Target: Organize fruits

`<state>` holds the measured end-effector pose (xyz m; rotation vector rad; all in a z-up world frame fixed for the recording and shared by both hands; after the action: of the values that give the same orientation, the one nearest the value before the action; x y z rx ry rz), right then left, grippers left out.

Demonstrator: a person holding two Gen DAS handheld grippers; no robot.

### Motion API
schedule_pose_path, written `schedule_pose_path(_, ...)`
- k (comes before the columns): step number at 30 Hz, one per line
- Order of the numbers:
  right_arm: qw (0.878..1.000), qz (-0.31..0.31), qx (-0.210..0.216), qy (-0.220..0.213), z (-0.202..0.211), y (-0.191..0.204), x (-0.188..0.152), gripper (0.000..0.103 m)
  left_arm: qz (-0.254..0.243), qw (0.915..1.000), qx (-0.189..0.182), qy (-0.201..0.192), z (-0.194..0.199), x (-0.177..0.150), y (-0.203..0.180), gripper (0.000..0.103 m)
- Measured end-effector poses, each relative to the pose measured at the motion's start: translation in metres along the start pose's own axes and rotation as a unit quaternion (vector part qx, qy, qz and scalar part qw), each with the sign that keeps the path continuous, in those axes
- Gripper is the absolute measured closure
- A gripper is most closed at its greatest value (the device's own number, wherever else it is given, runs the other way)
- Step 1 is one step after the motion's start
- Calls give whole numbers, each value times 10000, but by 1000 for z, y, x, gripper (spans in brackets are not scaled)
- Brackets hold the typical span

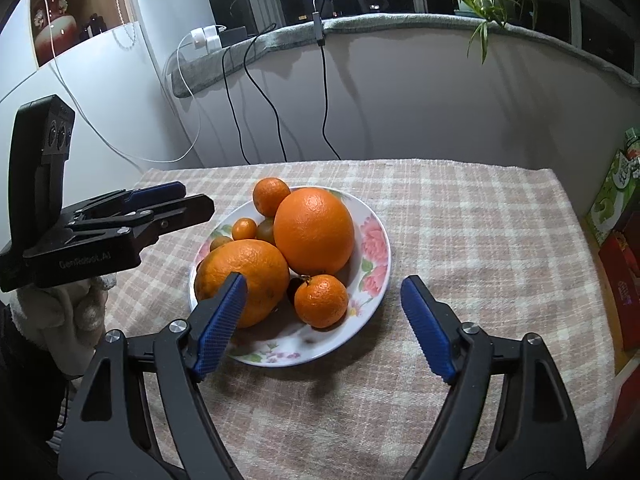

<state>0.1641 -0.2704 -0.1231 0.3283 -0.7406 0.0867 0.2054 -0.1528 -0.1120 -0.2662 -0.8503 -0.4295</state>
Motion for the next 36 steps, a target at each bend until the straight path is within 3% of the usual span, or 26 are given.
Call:
schedule_pose_path(3, 10000, -10, -18, -82, 3, 1, 2, 13, -3, 10000, 54, -36, 5, 0, 0, 31)
schedule_pose_path(10, 9997, -85, -96, -230, 12, -3, 5, 12, -28, 9994, 318, -152, 23, 0, -3, 23)
schedule_pose_path(23, 9989, -36, -267, -390, 21, 1, 1, 12, 93, 9978, 542, -365, 59, -8, -7, 23)
schedule_pose_path(36, 9989, -67, -280, -381, 21, 0, 3, 12, 56, 9974, 566, -441, 66, -6, -10, 22)
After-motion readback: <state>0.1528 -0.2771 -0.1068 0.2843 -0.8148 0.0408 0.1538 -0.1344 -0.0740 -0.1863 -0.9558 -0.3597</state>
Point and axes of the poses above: each gripper's, at about its wrist camera, not at the fingertips, and z roughly against the way its jaws point, y to its left, x to its top, the point moved 10 cm from there along -z, roughly the way its jaws point, and after that the axes turned 7 degrees about -z, right-handed, at the moved point
